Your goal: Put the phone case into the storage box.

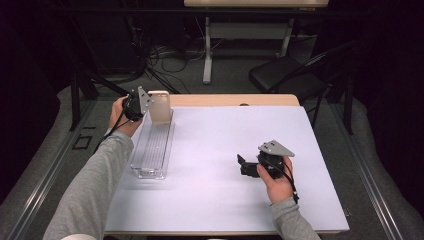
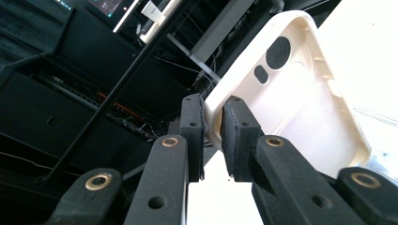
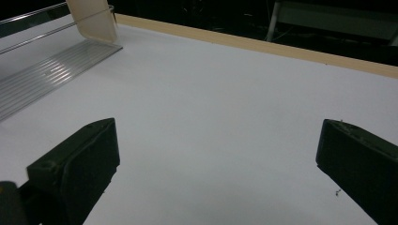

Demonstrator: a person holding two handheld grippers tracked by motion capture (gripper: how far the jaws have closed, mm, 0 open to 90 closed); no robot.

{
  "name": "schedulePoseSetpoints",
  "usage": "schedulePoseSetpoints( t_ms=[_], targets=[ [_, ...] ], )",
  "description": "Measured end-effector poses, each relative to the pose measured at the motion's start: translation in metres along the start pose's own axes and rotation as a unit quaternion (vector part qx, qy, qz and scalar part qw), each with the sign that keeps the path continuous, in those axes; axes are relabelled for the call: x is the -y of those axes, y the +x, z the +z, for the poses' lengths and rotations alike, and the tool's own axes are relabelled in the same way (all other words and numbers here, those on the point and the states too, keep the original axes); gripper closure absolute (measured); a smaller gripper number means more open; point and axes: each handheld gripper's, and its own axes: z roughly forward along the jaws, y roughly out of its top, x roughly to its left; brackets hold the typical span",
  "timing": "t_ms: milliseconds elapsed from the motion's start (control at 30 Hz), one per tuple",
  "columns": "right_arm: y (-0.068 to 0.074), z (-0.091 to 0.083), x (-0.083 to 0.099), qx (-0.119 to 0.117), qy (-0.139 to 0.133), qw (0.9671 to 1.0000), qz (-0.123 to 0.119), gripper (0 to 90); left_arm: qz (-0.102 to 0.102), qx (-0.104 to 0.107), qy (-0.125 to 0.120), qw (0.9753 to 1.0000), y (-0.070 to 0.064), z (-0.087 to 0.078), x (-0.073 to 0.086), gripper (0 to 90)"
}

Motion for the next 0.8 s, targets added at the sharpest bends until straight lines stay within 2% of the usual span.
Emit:
schedulePoseSetpoints(
  t_ms=[133, 233, 400, 733, 800],
  targets=[
    [0.000, 0.000, 0.000, 0.000, 0.000, 1.0000, 0.000, 0.0, -0.001, 0.003, -0.001, 1.0000, -0.002, 0.003, 0.001, 79.7],
    [0.000, -0.001, 0.001, 0.000, 0.003, 1.0000, 0.001, 0.0, 0.012, 0.001, 0.000, 0.9999, -0.005, 0.005, 0.001, 79.7],
    [0.001, -0.001, 0.001, -0.001, 0.003, 1.0000, 0.001, 0.0, 0.015, 0.001, 0.003, 0.9999, -0.003, 0.006, 0.002, 79.7],
    [0.002, 0.001, 0.002, -0.004, 0.004, 1.0000, -0.001, 0.0, 0.013, -0.001, 0.014, 0.9998, 0.000, 0.010, 0.005, 79.3],
    [0.003, 0.001, 0.002, -0.004, 0.004, 1.0000, -0.003, 0.0, 0.007, 0.000, 0.015, 0.9999, 0.001, 0.011, 0.005, 79.2]
  ],
)
